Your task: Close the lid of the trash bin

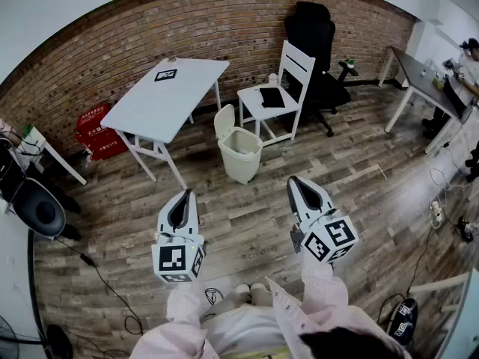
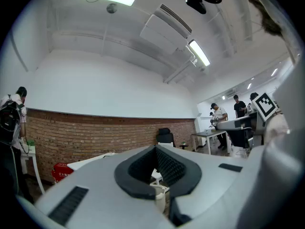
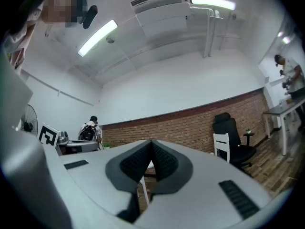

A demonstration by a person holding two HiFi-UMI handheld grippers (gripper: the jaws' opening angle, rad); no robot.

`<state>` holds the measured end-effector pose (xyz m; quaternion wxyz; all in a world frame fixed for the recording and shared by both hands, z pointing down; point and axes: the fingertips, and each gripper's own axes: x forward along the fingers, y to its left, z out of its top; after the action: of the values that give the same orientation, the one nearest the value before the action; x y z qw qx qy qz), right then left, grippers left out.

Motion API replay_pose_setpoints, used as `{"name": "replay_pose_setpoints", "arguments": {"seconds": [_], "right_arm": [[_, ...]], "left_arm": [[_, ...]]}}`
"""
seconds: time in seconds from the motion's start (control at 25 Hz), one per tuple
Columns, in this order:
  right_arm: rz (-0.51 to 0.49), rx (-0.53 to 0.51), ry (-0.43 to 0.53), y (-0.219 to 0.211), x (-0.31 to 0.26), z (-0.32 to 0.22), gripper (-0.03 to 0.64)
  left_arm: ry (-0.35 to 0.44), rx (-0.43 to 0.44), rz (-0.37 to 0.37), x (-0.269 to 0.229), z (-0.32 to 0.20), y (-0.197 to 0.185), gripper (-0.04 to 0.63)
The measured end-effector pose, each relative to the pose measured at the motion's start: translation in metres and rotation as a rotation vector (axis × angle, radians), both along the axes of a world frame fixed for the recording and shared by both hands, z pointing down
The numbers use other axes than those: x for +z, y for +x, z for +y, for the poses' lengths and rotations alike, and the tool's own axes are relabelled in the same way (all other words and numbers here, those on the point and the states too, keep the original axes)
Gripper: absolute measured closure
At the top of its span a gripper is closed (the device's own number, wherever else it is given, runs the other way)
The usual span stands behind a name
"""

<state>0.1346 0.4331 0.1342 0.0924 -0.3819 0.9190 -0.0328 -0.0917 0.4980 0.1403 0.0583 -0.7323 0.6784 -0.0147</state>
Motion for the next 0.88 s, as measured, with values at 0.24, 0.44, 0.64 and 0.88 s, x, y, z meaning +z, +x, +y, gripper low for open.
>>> {"name": "replay_pose_setpoints", "arguments": {"seconds": [0.24, 0.44, 0.64, 0.88], "right_arm": [[-0.010, -0.002, -0.005, 0.010, 0.006, 0.003, 0.614], [0.001, 0.005, -0.010, 0.015, 0.010, -0.003, 0.614], [0.005, 0.012, -0.019, 0.025, 0.018, -0.008, 0.614], [0.016, 0.005, -0.052, 0.029, 0.035, -0.019, 0.614]], "left_arm": [[-0.001, -0.002, 0.008, 0.004, 0.006, 0.007, 0.601], [-0.001, -0.005, 0.020, 0.003, 0.001, 0.009, 0.601], [-0.004, 0.016, 0.040, 0.007, -0.006, 0.021, 0.544], [-0.032, 0.015, 0.050, 0.022, -0.013, 0.029, 0.481]]}}
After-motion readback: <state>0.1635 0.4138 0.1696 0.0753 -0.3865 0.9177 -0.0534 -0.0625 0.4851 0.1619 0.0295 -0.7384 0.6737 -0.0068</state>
